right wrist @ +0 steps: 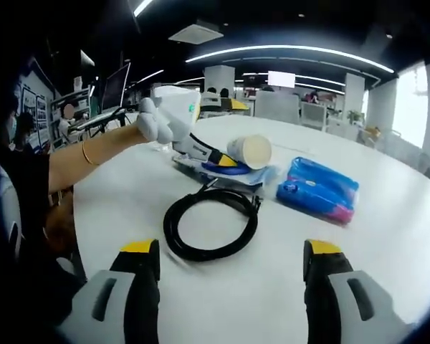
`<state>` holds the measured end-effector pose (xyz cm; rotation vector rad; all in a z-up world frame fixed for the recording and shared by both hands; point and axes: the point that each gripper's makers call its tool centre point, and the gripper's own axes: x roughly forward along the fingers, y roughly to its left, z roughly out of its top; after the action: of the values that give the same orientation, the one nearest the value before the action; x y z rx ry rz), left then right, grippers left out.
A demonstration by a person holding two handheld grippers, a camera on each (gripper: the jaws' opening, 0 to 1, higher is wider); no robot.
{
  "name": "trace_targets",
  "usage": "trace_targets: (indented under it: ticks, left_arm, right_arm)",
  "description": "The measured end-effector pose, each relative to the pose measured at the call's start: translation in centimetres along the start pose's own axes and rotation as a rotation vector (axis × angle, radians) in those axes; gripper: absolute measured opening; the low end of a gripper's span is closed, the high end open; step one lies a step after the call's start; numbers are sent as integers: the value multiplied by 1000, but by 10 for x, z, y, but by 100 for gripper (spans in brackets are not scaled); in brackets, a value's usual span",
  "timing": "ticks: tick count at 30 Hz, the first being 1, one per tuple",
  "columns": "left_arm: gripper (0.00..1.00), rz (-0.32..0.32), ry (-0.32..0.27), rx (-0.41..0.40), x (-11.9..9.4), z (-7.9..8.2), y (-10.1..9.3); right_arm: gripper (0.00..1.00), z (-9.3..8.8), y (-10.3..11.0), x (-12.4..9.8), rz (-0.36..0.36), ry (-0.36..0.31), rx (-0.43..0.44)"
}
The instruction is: Arrange the tabletop items into an orderly group along one side of the table until the central work area is clear of visible clutter.
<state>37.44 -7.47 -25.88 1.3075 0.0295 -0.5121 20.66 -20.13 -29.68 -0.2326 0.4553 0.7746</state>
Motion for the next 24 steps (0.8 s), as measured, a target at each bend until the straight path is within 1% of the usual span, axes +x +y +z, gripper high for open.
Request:
trace_targets:
  ticks: [1,2,4,6,10,13,14,17,22,24]
  left_arm:
    - [70,-4,-4,-1,0,1,0]
    - [70,-13,-23,-13,1,4,-1]
    - [69,-29,-33,-52,2,6,-3]
    - [67,-38,-36,-55,3,6,-5]
    - [61,-63,-21,-43,6,3,-8]
    - [54,-98,-27,-51,7,4,-13]
    - [53,-107,-31,-46,8,4,-15]
    - [51,-109,-27,-24,9,3,-16]
    - [44,-128,-26,-40,10,2,-20]
    - [43,-130,-25,-40,11,2,-21]
  right_arm:
    - [78,0,-1,0,-2,-1,2]
    - [78,1,-1,-1,-5,-4,3]
    - [77,-1,-3,-2,-16,9,-11]
    - [75,-1,-3,-4,-28,9,-33]
    - [74,1,-2,-6,-27,0,-24]
    - [74,2,-1,-8,-31,-1,-31]
    - [74,2,-1,-9,-36,6,-49]
    - [74,2,1,-10,-38,5,-59]
    - [74,2,0,-12,-38,6,-55]
    - [74,1,0,-12,-42,13,-57]
